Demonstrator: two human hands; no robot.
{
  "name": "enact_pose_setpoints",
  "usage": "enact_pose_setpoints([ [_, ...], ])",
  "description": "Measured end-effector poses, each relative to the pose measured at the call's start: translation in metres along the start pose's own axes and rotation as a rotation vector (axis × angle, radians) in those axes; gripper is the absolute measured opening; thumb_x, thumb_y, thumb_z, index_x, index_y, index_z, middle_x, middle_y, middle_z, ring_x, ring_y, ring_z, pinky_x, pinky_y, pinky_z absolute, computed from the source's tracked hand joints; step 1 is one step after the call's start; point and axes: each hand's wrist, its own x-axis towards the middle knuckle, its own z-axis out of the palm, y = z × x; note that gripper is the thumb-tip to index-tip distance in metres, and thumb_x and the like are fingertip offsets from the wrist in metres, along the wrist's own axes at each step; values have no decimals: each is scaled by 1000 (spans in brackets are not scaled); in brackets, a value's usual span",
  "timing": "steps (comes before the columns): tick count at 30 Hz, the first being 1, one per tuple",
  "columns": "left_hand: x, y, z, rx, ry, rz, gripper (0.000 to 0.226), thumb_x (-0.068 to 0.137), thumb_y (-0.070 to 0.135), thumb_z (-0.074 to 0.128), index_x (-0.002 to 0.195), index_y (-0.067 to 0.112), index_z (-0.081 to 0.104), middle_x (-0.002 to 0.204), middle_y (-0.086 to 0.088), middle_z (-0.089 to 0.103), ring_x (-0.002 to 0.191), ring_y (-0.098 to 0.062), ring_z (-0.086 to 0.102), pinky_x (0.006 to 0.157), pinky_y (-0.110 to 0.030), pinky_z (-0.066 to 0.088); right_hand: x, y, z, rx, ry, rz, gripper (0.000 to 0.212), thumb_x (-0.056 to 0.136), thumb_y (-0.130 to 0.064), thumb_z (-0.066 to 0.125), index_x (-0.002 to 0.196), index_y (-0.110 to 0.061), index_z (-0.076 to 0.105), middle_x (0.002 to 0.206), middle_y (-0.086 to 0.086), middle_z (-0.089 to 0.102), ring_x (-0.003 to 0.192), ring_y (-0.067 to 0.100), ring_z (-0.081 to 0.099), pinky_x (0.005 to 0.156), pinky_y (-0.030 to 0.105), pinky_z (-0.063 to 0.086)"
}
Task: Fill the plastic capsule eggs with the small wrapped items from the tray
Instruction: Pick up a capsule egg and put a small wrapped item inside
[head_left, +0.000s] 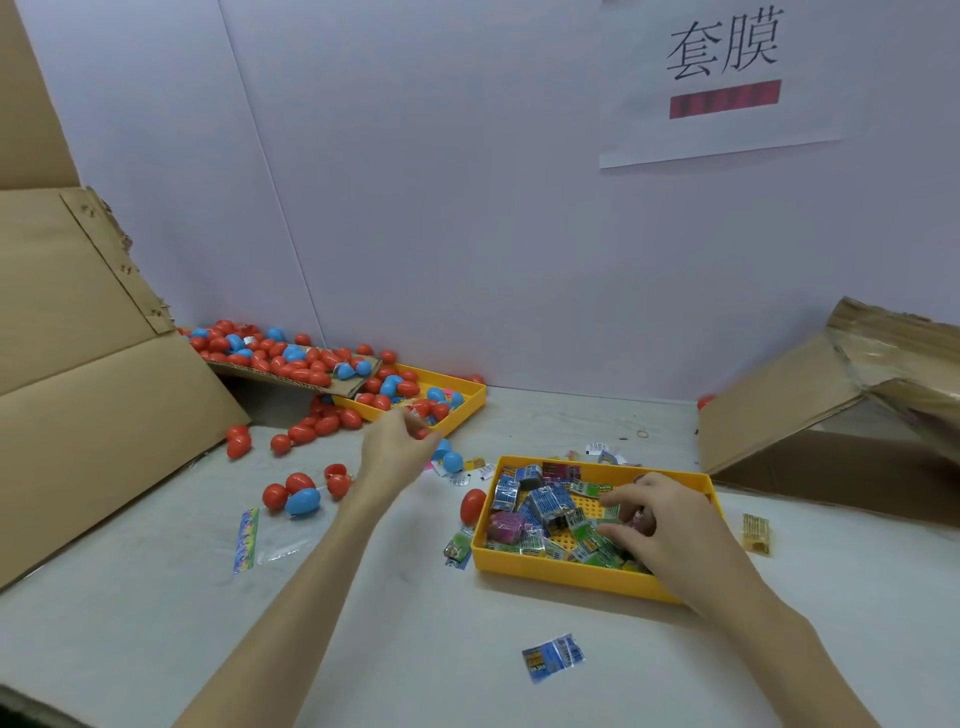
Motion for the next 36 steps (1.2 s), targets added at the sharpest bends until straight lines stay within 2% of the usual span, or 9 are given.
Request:
enact_pose_setpoints([
  [2,-31,20,-3,-407,-150,2,6,92,19,74,95,15,73,87,-1,73,84,-15,70,66,-18,55,3,-2,-1,-74,-70,44,42,86,-48,75,126,-35,70,99,-14,56,89,6,55,83,26,50],
  [5,-67,43,8,-642,-307,64,9,94,19,72,98,17,79,92,-9,75,83,-16,73,73,-21,59,5,-9,-2,-138,-147,35,49,86,-54,73,133,-40,64,103,-14,55,95,8,54,82,28,50],
  [11,-87,65,50,-513,-295,235,32,92,29,75,117,17,60,103,1,69,93,-13,68,81,-24,59,4,-14,-4,-89,-143,44,12,84,-41,80,91,-45,71,96,-16,58,88,4,55,76,31,52],
  [15,-87,54,52,-503,-227,377,27,92,27,75,114,17,63,103,5,70,96,-10,67,83,-23,58,2,-10,-2,-28,-78,43,17,86,-24,80,84,-36,67,92,-13,62,84,5,58,77,34,54],
  [20,-88,42,41,-537,-291,425,23,104,24,56,126,26,64,108,4,68,95,-13,68,79,-25,59,1,-6,-1,250,72,96,26,84,-2,76,76,-24,63,84,-11,71,82,-1,66,68,16,51],
  [23,-96,44,40,-522,-351,471,28,110,18,38,119,33,60,98,-4,64,74,-9,60,64,-23,50,1,-7,-4,428,86,152,20,82,-1,78,77,-17,65,77,-2,73,77,8,70,75,33,60],
  [26,-104,47,44,-423,-323,523,29,101,17,32,92,23,59,87,4,58,74,-5,52,68,-19,39,0,-10,-7,530,29,143,12,86,-7,78,85,-15,69,77,1,75,77,22,72,78,42,61],
  [31,-104,44,50,-328,-272,541,27,98,51,53,101,26,61,98,11,58,96,-7,56,78,-18,47,-2,-14,-7,572,3,103,8,93,-13,72,96,-19,68,77,1,75,76,25,69,78,46,57],
  [36,-104,45,51,-311,-275,677,19,92,31,74,107,24,65,107,6,57,103,-5,54,78,-16,52,-4,-16,-6,455,-38,32,10,96,-18,69,94,-27,74,78,-4,75,77,14,70,77,40,58],
])
